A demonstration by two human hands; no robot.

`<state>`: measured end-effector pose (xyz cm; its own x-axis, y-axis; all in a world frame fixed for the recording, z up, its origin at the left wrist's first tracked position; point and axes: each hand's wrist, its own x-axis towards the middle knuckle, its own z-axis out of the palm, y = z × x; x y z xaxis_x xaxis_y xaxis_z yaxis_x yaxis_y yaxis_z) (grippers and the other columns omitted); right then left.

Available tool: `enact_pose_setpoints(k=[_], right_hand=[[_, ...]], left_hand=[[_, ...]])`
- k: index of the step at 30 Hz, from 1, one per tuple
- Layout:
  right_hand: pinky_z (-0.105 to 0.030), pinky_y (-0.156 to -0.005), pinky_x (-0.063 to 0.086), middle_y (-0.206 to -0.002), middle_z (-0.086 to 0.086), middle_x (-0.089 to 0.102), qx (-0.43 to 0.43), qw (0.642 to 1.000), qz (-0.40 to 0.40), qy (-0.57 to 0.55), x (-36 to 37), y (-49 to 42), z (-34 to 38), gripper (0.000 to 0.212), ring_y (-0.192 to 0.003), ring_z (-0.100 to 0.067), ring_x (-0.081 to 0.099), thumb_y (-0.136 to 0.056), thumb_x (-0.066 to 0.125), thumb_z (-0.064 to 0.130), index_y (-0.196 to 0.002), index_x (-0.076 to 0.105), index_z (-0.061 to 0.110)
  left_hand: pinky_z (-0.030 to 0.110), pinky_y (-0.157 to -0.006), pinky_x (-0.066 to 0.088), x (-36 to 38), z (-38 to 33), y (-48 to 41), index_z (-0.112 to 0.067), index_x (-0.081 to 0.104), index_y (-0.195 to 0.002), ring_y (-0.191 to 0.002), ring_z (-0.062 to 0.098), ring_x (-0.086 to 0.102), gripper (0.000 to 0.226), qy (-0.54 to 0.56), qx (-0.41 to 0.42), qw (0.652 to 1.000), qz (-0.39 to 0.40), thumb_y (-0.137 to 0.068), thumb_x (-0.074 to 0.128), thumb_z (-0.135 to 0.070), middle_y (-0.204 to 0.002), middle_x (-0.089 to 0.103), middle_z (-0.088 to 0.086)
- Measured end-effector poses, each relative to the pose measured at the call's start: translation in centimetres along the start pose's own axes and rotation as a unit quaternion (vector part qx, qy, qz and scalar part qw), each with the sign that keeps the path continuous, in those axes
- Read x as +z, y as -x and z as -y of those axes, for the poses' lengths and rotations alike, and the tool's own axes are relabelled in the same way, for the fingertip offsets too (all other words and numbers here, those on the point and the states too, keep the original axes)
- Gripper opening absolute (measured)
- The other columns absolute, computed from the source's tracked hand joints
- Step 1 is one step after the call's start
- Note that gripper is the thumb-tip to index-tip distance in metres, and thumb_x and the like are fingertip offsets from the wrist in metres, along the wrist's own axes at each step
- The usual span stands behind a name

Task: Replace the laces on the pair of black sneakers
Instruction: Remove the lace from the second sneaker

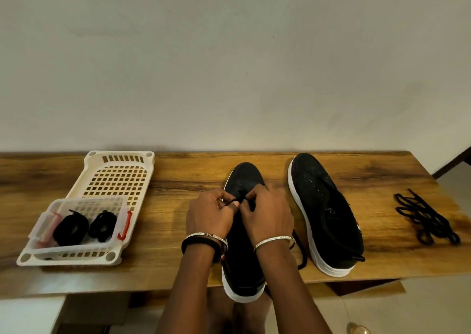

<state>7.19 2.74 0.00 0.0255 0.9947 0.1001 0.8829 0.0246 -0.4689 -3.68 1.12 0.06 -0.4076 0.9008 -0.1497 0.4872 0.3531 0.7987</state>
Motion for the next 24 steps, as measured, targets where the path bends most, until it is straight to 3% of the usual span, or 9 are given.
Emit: enact_pose_setpoints(k=[2,5,8,10,11,13,16,19,24], right_hand=[[-0.029,-0.075,0.048,-0.105,0.005,0.060,0.004,0.999,-0.024,-0.026,0.3,0.1,0.1,0.010,-0.101,-0.015,0.056,-0.096,0.061,0.033,-0.098,0.064,0.024],[-0.032,-0.071,0.053,-0.088,0.008,0.065,0.086,0.972,-0.089,-0.201,0.9,-0.2,-0.5,0.008,-0.081,-0.010,0.062,-0.092,0.067,0.029,-0.086,0.066,0.023],[-0.033,-0.067,0.055,-0.078,0.000,0.069,0.253,0.866,-0.101,-0.419,0.7,-0.9,-1.5,0.011,-0.069,-0.014,0.064,-0.091,0.072,0.019,-0.081,0.068,0.016],[-0.026,-0.050,0.050,-0.070,-0.006,0.065,0.356,0.775,-0.053,-0.519,0.2,-1.1,-2.1,0.014,-0.056,-0.014,0.057,-0.091,0.070,0.014,-0.078,0.067,0.011],[-0.023,-0.044,0.045,-0.066,-0.007,0.062,0.382,0.758,-0.028,-0.528,0.1,-1.0,-2.3,0.014,-0.051,-0.013,0.054,-0.091,0.069,0.013,-0.078,0.066,0.009],[-0.023,-0.047,0.041,-0.069,-0.003,0.063,0.362,0.817,-0.009,-0.448,0.1,-1.0,-2.7,0.009,-0.054,-0.012,0.055,-0.090,0.068,0.016,-0.084,0.066,0.011],[-0.029,-0.063,0.047,-0.084,0.007,0.061,0.180,0.946,-0.087,-0.257,-0.3,-0.7,-2.1,0.021,-0.072,-0.009,0.058,-0.087,0.071,0.023,-0.104,0.059,0.022],[-0.033,-0.075,0.054,-0.099,0.007,0.058,0.020,0.986,-0.054,-0.159,0.1,-0.8,-1.4,0.020,-0.089,-0.011,0.059,-0.085,0.071,0.029,-0.104,0.063,0.029],[-0.033,-0.084,0.052,-0.108,0.003,0.060,0.016,0.998,0.010,-0.053,0.7,-0.6,-0.9,0.013,-0.107,-0.018,0.057,-0.093,0.066,0.034,-0.100,0.067,0.024]], left_hand=[[0.022,-0.053,0.039,-0.1,0.0,0.0,-0.031,0.071,-0.078,-0.059,0.008,0.062,0.007,0.003,-0.002,1.000,0.000,-0.080,0.078,-0.029,-0.062,0.066,-0.009],[0.022,-0.053,0.039,-0.2,0.1,-0.1,-0.030,0.071,-0.077,-0.060,0.008,0.063,0.008,0.009,-0.005,1.000,0.001,-0.079,0.079,-0.030,-0.063,0.067,-0.008],[0.022,-0.054,0.040,-0.2,0.2,0.0,-0.032,0.069,-0.074,-0.060,0.008,0.063,0.012,0.019,-0.003,1.000,0.005,-0.079,0.080,-0.029,-0.061,0.067,-0.007],[0.022,-0.055,0.040,-0.1,0.2,0.0,-0.030,0.070,-0.074,-0.058,0.009,0.063,0.012,0.026,-0.004,1.000,0.005,-0.079,0.080,-0.028,-0.060,0.067,-0.006],[0.022,-0.055,0.040,-0.1,0.2,0.0,-0.029,0.070,-0.074,-0.058,0.009,0.063,0.012,0.031,-0.006,0.999,0.005,-0.078,0.080,-0.027,-0.060,0.067,-0.006],[0.022,-0.055,0.041,0.0,0.3,-0.1,-0.029,0.070,-0.074,-0.056,0.010,0.062,0.012,0.037,-0.007,0.999,0.006,-0.078,0.081,-0.026,-0.059,0.066,-0.006],[0.022,-0.055,0.042,0.0,0.3,-0.1,-0.027,0.071,-0.075,-0.056,0.011,0.062,0.010,0.038,-0.005,0.999,0.006,-0.079,0.080,-0.026,-0.059,0.066,-0.005],[0.023,-0.054,0.042,0.1,0.3,-0.1,-0.027,0.071,-0.077,-0.057,0.011,0.062,0.009,0.033,0.003,0.999,0.007,-0.080,0.079,-0.024,-0.060,0.066,-0.005],[0.023,-0.053,0.041,0.2,0.2,-0.1,-0.028,0.072,-0.078,-0.056,0.010,0.061,0.008,0.027,0.003,1.000,0.007,-0.081,0.078,-0.024,-0.060,0.065,-0.005]])
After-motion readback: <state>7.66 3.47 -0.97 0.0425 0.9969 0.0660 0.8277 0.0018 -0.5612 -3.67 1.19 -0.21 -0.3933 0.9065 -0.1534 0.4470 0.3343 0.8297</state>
